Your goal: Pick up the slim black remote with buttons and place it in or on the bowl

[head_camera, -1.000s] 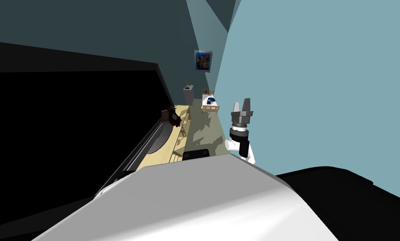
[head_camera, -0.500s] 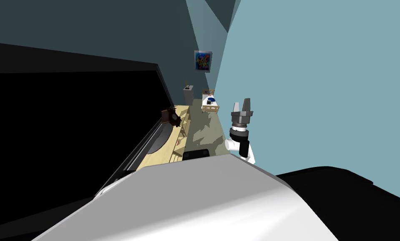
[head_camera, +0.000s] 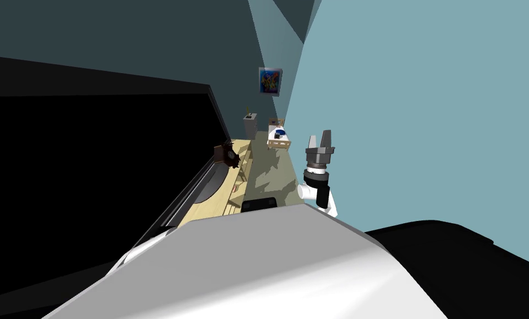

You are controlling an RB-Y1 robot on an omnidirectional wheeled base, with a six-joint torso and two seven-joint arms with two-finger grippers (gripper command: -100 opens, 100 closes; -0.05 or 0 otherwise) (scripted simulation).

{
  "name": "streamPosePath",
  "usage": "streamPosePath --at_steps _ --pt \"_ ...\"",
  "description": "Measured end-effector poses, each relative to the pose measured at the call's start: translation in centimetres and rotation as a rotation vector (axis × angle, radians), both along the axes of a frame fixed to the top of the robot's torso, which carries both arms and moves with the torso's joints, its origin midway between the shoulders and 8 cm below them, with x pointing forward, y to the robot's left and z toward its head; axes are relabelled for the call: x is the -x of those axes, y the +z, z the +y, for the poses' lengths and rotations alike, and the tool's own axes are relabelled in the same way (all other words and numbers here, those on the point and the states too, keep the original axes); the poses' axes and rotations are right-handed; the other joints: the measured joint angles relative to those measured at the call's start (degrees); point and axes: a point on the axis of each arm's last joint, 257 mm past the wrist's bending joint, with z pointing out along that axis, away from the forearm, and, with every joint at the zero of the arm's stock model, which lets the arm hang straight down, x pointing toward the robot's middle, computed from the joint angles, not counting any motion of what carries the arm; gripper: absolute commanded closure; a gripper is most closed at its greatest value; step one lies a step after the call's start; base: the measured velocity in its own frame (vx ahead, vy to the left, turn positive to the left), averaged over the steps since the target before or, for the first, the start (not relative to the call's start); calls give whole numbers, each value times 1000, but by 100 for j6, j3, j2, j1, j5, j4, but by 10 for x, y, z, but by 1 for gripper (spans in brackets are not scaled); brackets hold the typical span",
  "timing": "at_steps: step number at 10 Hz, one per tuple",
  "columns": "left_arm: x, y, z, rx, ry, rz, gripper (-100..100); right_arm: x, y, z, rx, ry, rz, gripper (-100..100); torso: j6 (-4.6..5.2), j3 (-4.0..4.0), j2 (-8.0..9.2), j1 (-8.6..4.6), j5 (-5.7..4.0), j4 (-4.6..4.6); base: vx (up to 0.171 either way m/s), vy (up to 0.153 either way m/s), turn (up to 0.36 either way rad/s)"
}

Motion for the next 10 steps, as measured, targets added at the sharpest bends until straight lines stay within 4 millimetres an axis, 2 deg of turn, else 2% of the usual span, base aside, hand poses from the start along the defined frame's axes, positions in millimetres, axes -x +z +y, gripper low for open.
streamPosePath --at_steps 1,7,10 --pt "0 0 0 0 0 0 100 0 0 0 0 0 0 0 0 2 3 5 1 1 -58 -67 -48" --pt "-49 28 21 -60 -84 -95 100 0 0 0 0 0 0 0 8 22 39 -10 -8 8 -88 -43 -41" --pt "-76 54 36 -100 -139 -152 100 0 0 0 0 0 0 0 7 31 54 -18 -12 10 -112 -41 -2"
